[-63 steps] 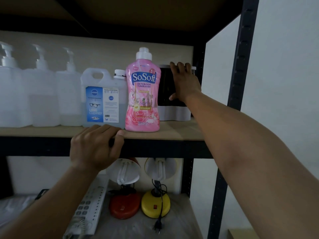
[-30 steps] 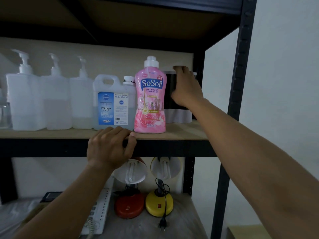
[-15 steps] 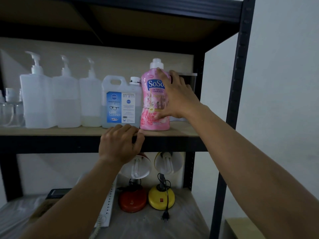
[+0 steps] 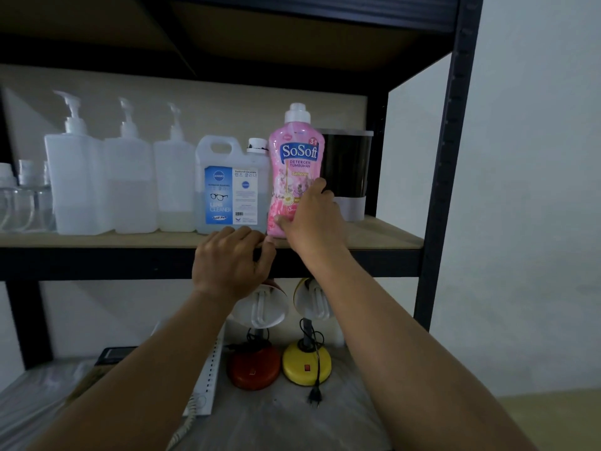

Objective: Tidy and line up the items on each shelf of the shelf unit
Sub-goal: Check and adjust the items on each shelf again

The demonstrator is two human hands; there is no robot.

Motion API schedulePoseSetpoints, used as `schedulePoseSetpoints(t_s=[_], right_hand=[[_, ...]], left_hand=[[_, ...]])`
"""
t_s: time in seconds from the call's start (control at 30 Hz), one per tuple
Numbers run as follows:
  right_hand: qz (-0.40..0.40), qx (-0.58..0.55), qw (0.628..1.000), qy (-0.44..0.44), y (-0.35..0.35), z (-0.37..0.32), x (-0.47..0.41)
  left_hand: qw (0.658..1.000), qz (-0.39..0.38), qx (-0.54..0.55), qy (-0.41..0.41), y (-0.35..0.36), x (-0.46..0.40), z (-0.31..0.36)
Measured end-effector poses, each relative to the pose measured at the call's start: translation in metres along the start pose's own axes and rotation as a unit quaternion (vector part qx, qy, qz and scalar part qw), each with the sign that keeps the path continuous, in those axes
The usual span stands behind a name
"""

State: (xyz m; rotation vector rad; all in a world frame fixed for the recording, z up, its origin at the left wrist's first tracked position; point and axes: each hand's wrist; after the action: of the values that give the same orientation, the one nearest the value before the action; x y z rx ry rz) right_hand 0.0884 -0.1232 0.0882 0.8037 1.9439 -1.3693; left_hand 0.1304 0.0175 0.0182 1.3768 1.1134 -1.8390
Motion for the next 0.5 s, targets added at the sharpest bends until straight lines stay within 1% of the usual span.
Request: schedulePoseSetpoints(t_s=[0.5], right_hand=[[-0.032,-0.066,0.996,0.044,0.024,0.014,-0.036]], left_hand=[[1.0,0.014,0.007,-0.001,0.002,-0.001,0.0]])
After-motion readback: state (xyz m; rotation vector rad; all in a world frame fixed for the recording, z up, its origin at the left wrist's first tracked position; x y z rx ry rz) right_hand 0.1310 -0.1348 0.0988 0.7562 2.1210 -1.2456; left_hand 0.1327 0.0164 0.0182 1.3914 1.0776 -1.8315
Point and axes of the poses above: each hand's wrist, its own x-axis away from the middle knuckle, its own y-axis out of the palm, z = x × y, and after that the axes turned 14 degrees about -y, right-handed
